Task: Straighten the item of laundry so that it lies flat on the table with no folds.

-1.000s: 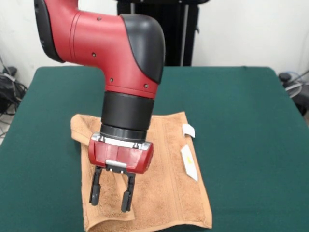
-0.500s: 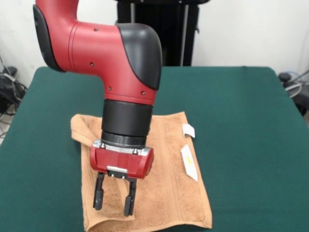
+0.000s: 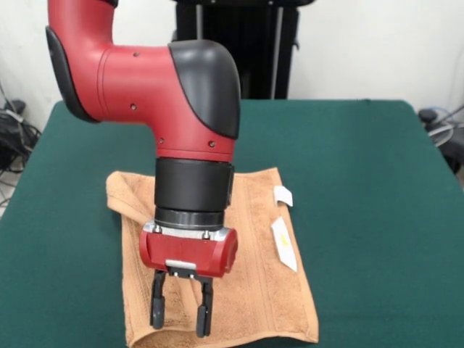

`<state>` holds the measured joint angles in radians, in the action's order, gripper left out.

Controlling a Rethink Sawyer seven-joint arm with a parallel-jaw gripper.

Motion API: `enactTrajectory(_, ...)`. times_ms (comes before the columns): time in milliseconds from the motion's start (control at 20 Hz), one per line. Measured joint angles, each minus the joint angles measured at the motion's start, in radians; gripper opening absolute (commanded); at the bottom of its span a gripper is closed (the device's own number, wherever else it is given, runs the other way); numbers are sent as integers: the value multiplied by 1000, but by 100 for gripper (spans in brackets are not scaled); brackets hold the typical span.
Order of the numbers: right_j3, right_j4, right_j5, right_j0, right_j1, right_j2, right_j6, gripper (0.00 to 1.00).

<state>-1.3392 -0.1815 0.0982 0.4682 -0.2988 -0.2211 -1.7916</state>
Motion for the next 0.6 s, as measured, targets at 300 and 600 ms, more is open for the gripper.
enactTrajectory(300, -4, 0, 0, 26, 2, -42, 0, 100)
enactTrajectory(600, -5, 0, 0, 27, 4, -50, 0, 100)
